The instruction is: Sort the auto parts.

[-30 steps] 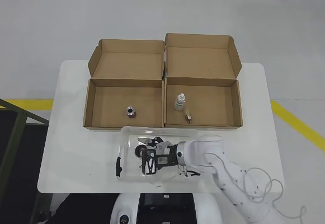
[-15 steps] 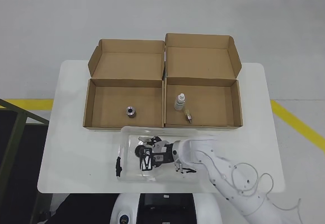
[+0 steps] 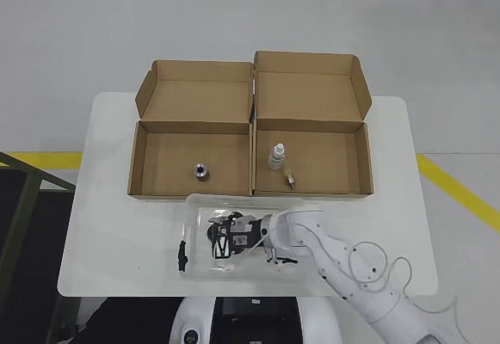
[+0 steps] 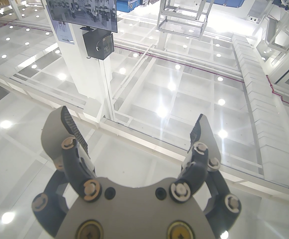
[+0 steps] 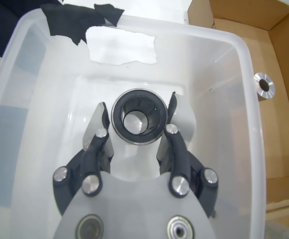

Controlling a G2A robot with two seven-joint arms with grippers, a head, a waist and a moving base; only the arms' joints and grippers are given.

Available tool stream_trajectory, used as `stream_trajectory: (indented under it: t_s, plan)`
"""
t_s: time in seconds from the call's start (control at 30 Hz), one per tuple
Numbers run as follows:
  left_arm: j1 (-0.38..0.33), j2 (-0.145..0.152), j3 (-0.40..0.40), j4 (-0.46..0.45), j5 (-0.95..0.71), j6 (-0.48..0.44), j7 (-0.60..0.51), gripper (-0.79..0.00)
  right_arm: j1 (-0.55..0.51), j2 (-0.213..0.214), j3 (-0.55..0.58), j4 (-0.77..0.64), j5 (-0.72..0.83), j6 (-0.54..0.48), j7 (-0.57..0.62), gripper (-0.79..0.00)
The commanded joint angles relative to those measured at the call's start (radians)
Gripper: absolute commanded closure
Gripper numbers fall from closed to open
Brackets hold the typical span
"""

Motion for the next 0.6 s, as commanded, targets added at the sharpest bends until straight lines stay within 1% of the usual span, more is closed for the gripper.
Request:
stream_trajectory:
  t_s: [0.0, 0.03, 0.1, 0.13, 0.33, 0.57]
  plan:
    - [0.000, 0.000, 0.000, 0.000, 0.000, 0.000, 0.000, -0.785, 0.005, -0.001, -0.003, 0.011, 0.010, -0.003, -0.003, -0.163]
    - [0.000, 0.000, 0.000, 0.000, 0.000, 0.000, 0.000, -0.785, 0.008, -0.002, -0.004, 0.015, 0.015, -0.004, -0.004, -0.148]
    - [0.000, 0.000, 0.000, 0.000, 0.000, 0.000, 0.000, -0.785, 0.010, -0.002, -0.005, 0.020, 0.025, -0.010, -0.011, -0.012]
    - [0.000, 0.000, 0.000, 0.000, 0.000, 0.000, 0.000, -0.785, 0.011, -0.001, -0.004, 0.020, 0.029, -0.012, -0.013, 0.000]
    - [0.000, 0.000, 0.000, 0.000, 0.000, 0.000, 0.000, -0.785, 0.002, 0.008, 0.023, -0.009, 0.073, -0.041, -0.029, 0.000]
    - [0.000, 0.000, 0.000, 0.000, 0.000, 0.000, 0.000, -0.785, -0.041, 0.030, 0.087, -0.119, 0.133, -0.078, -0.039, 0.000]
